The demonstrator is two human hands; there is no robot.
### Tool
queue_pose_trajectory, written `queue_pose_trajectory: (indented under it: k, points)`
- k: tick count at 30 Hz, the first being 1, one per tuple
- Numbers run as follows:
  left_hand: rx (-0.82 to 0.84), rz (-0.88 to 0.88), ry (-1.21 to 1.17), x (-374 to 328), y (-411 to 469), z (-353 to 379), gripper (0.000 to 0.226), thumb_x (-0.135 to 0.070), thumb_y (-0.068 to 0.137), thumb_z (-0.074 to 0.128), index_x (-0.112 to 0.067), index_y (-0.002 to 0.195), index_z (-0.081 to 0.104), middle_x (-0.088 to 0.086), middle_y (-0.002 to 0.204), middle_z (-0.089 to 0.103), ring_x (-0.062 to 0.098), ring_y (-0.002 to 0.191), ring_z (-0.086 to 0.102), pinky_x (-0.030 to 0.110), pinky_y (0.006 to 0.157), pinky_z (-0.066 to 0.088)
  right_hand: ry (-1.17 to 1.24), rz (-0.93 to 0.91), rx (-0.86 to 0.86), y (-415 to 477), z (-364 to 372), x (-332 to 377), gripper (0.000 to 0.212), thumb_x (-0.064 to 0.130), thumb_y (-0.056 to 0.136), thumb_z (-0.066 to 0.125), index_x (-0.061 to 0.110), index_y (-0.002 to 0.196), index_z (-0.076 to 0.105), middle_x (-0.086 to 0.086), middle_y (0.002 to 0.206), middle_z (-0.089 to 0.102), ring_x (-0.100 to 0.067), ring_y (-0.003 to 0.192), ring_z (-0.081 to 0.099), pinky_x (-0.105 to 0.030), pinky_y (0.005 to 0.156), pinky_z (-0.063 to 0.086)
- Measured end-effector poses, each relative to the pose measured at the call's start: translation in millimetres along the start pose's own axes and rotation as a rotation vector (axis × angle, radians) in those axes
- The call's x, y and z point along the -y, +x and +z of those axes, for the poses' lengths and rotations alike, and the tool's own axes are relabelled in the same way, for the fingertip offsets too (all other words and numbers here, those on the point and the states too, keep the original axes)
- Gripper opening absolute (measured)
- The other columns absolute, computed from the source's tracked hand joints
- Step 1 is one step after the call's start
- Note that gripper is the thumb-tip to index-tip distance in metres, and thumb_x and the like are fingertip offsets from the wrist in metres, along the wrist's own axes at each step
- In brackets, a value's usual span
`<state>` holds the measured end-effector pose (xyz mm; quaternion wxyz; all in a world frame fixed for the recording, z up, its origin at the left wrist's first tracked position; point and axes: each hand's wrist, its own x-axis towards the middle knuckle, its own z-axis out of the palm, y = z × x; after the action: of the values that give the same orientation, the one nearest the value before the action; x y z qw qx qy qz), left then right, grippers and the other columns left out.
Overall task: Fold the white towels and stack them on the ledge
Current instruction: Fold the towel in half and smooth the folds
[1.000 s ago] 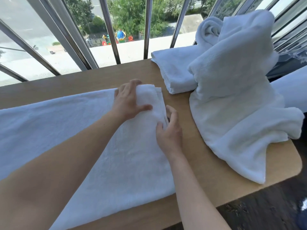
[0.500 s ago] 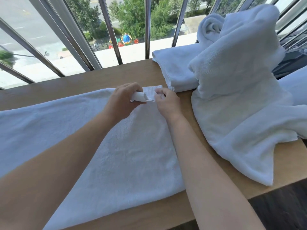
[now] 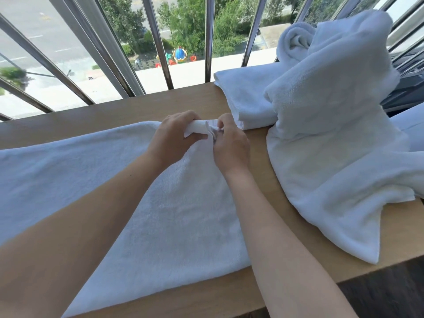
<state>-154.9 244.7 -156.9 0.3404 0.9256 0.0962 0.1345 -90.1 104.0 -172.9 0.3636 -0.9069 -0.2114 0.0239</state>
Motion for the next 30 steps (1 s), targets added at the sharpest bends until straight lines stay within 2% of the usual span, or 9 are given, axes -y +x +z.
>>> queue_pose_trajectory:
  k: [3,6,11,13,16,19,24,28,30]
  points:
    - [0.006,0.008,-0.008,-2.9,1.7,-0.4,0.023,-0.021,0.082,0.081,-0.009,0.093,0.066,-0.003,0.083,0.065,0.015,0.070,0.054,0.012,0.064,0.035,0.141,0.222,0.104,7.5,-2.7,-2.5,0.003,0.015,0.098,0.051,0.015,0.095,0.049,0.005,0.074,0.052,-0.024,0.077,0.055,-0.041,0.067,0.047]
    - [0.013,-0.014,-0.022,-3.5,2.7,2.5,0.023,-0.020,0.083,0.080,-0.008,0.095,0.066,-0.001,0.084,0.066,0.016,0.072,0.054,0.020,0.065,0.036,0.084,0.186,0.054,6.6,-4.1,2.5,0.003,0.014,0.099,0.051,0.013,0.102,0.052,0.002,0.077,0.056,-0.026,0.079,0.057,-0.040,0.066,0.047]
    - [0.029,-0.047,0.032,0.3,9.9,12.2,0.024,-0.022,0.086,0.076,-0.009,0.103,0.066,-0.005,0.090,0.061,0.023,0.087,0.059,0.026,0.076,0.030,0.154,0.288,0.082,-13.4,-8.7,-7.0,0.027,0.016,0.099,0.046,0.019,0.125,0.052,-0.006,0.092,0.070,-0.024,0.090,0.061,-0.032,0.071,0.039]
    - [0.055,-0.102,0.087,2.4,14.5,19.4,0.040,-0.028,0.086,0.075,-0.014,0.121,0.062,0.000,0.114,0.063,0.027,0.115,0.055,0.029,0.092,0.031,0.181,0.271,0.069,-25.8,-12.2,-10.5,0.023,0.020,0.100,0.048,0.017,0.122,0.056,-0.002,0.092,0.067,-0.021,0.091,0.060,-0.034,0.077,0.043]
    - [0.071,-0.230,0.222,5.8,8.9,27.8,0.075,-0.039,0.086,0.074,-0.020,0.149,0.038,0.002,0.157,0.034,0.024,0.150,0.019,0.035,0.117,0.009,0.051,0.196,0.106,-44.8,-10.0,-15.2,0.024,0.026,0.097,0.059,0.011,0.115,0.063,0.001,0.104,0.052,-0.022,0.098,0.055,-0.034,0.088,0.045]
    - [0.006,-0.295,0.275,3.7,-22.5,32.0,0.064,-0.043,0.098,0.056,-0.016,0.152,0.034,0.003,0.162,0.027,0.022,0.152,0.013,0.037,0.120,0.008,-0.087,0.207,0.133,-50.9,-5.8,-14.2,0.031,0.030,0.095,0.061,0.008,0.116,0.065,-0.005,0.105,0.047,-0.026,0.098,0.051,-0.037,0.090,0.044]
    - [0.198,-0.275,0.439,5.9,-94.4,40.3,0.062,-0.047,0.103,0.019,-0.020,0.159,0.016,-0.001,0.167,0.007,0.020,0.154,-0.002,0.039,0.124,-0.003,-0.079,0.338,0.223,-36.9,-9.2,-5.6,0.020,0.026,0.093,0.057,0.010,0.102,0.065,-0.006,0.105,0.051,-0.026,0.101,0.050,-0.035,0.090,0.041]
    - [0.221,-0.279,0.460,6.7,-93.7,41.9,0.064,-0.047,0.102,0.020,-0.021,0.160,0.011,-0.001,0.167,0.004,0.021,0.154,-0.004,0.042,0.124,-0.005,0.083,0.311,0.314,-31.3,-15.9,1.3,0.018,0.017,0.094,0.051,0.013,0.079,0.060,0.000,0.085,0.054,-0.018,0.086,0.050,-0.025,0.067,0.035]
    - [0.238,-0.274,0.471,5.5,-93.1,42.5,0.065,-0.049,0.102,0.018,-0.021,0.160,0.008,0.000,0.167,0.002,0.022,0.154,-0.006,0.043,0.124,-0.005,0.135,0.336,0.355,-30.2,-18.8,1.6,0.024,0.011,0.091,0.044,0.015,0.078,0.064,-0.002,0.087,0.061,-0.019,0.087,0.053,-0.026,0.064,0.036]
